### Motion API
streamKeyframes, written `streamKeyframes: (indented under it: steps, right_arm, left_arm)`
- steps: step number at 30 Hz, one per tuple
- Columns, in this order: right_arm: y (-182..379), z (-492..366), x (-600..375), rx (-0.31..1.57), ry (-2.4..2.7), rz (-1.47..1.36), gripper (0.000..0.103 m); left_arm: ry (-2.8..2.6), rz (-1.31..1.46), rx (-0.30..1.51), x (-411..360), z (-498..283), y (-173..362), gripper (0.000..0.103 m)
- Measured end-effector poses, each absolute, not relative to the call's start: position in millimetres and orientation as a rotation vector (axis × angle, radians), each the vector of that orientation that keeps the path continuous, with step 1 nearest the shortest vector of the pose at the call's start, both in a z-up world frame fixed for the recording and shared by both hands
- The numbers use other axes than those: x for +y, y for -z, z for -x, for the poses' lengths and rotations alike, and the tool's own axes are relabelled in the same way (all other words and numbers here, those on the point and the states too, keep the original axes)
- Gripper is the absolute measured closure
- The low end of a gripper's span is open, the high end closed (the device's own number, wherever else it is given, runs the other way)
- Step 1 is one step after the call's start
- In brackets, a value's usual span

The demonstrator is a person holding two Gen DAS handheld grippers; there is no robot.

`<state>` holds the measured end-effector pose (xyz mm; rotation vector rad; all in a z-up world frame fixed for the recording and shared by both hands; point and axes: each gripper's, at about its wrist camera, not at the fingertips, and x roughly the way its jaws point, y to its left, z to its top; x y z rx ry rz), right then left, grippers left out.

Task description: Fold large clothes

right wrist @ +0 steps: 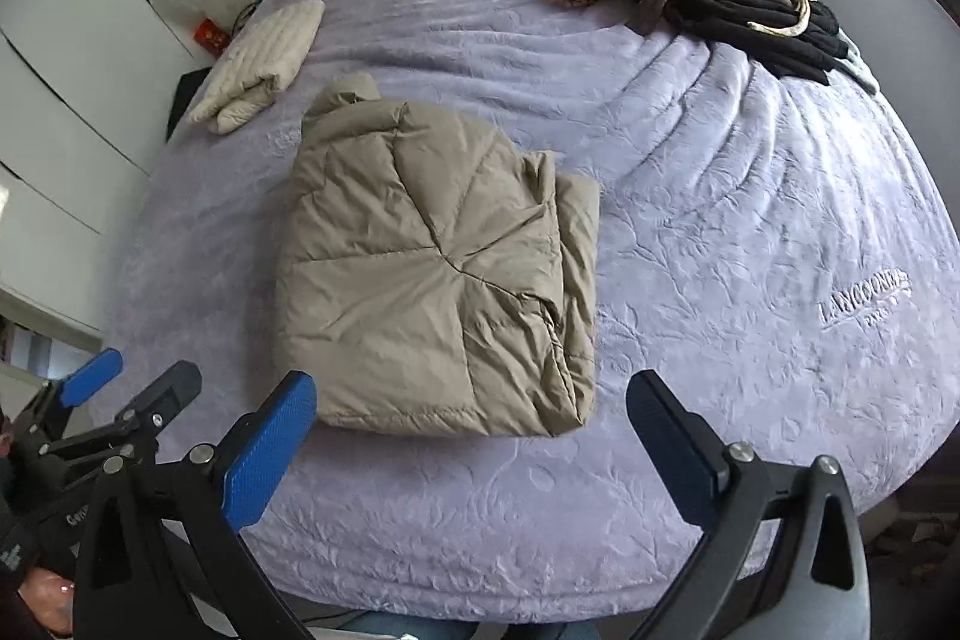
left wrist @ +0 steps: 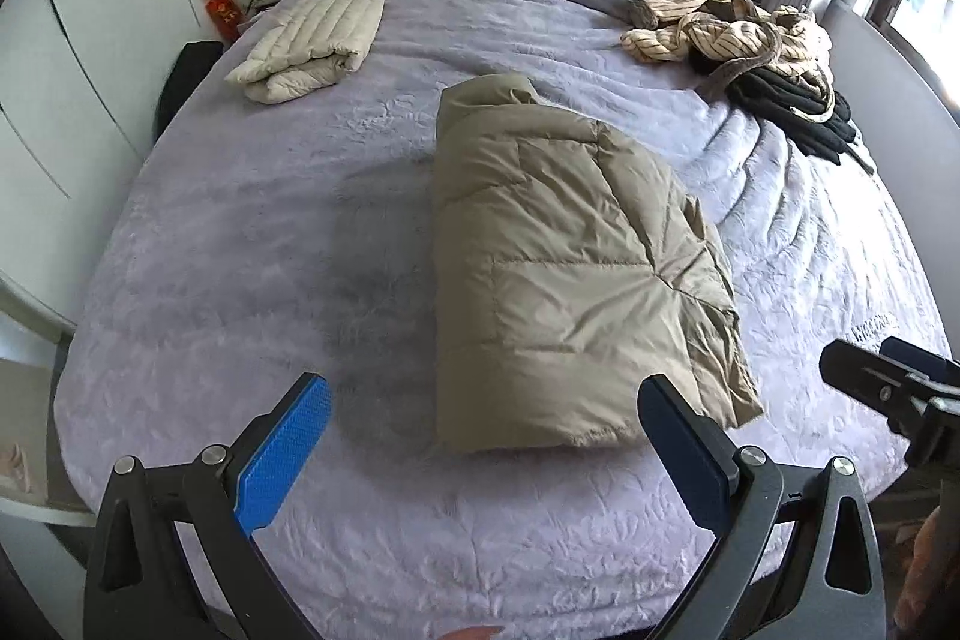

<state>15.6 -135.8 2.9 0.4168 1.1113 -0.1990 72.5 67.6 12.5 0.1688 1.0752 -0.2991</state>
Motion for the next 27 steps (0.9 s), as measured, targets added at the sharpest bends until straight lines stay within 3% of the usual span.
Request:
streamKeyframes:
  steps: [27]
  right_arm:
    - [-20.0,9.1,-142.2,1.072,0.207,-0.343,0.0]
  left_arm:
    - [0.224,-0.162,1.036,62.4,-39.1,-34.5,0.001]
